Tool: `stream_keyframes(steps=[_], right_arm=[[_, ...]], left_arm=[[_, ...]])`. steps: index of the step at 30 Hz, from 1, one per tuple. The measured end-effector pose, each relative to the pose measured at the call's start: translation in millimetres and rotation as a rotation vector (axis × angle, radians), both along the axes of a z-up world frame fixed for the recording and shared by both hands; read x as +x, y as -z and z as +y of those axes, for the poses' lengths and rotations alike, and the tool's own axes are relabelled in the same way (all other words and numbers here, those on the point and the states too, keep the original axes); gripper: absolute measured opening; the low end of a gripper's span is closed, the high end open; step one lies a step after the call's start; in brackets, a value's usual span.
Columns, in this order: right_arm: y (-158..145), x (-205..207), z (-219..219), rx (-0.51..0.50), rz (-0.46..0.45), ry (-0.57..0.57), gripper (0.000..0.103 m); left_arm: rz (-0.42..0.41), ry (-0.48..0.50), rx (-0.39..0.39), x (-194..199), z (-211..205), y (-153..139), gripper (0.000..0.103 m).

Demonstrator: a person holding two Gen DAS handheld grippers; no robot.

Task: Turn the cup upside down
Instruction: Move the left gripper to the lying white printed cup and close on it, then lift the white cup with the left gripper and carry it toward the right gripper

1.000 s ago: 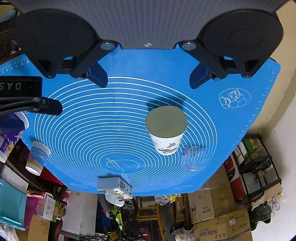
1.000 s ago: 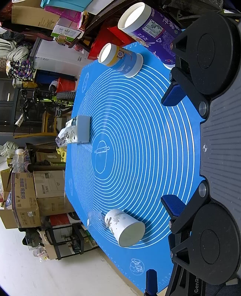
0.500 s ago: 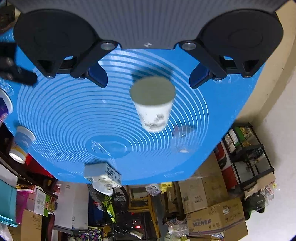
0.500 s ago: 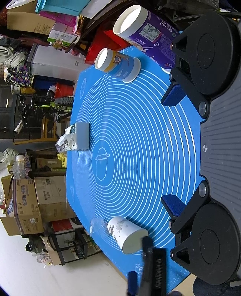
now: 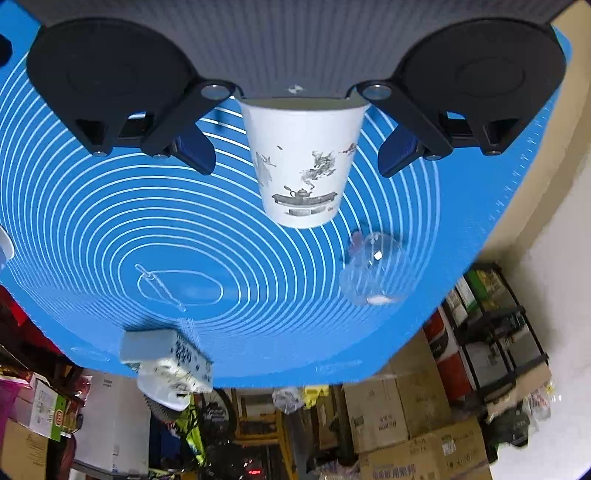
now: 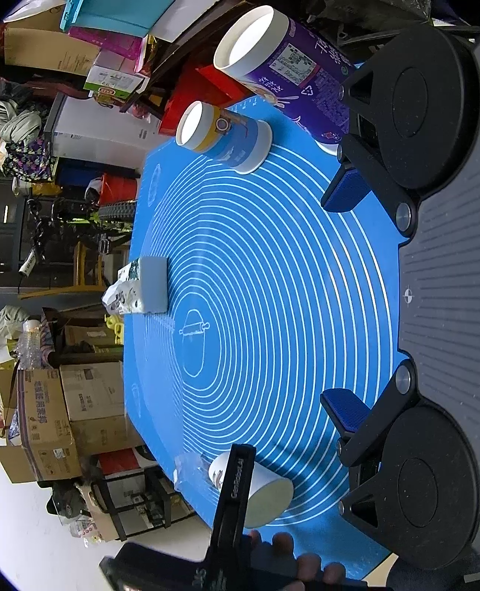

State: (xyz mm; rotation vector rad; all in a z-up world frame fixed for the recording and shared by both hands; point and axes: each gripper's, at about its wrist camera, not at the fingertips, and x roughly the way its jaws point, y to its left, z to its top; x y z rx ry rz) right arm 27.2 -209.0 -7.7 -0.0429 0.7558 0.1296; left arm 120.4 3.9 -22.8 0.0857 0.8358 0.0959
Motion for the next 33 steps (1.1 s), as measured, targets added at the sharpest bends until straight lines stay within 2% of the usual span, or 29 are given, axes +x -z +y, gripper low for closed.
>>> stream_keyframes(steps=[6,11,12,13,17,25,28,33], right_arm=[[2.6,3.3,-1.4,0.002,0.008,0.004,0.101],[3.7,3.5,-0.9,0.001,0.009,0.002,0.101],[3.6,3.4,-0.8,0.002,0.008,0.002,0.101],[3.6,3.0,-1.0,0.002,0.007,0.002,0.101],[1.1,0.4,-1.5,0.004,-0.001,0.003,0.101],[-8.2,-6.4,-8.6,0.006,-0.032,0.027,0.101],[-10.9,-10.0,-14.5,0.002,-0.041,0.045,0.101],[-12.4,-15.7,-23.7,-0.001,-0.043,0.072,0.101]], left_arm=[[0.063,-0.010,-0.040,5.2,4.2,11.2,0.090],[0.075,0.010,-0.080,3.9,6.6,11.6,0.070],[0.072,0.012,-0.073,3.1,5.6,10.2,0.062],[0.069,0.014,-0.062,1.4,4.4,8.4,0.060],[0.087,0.023,-0.097,0.9,1.6,3.7,0.057],[0.001,0.127,-0.134,-36.0,-35.0,-28.8,0.057],[-0.008,0.152,-0.152,-47.4,-48.7,-30.2,0.057],[0.002,0.163,-0.136,-54.8,-66.8,-18.1,0.057]])
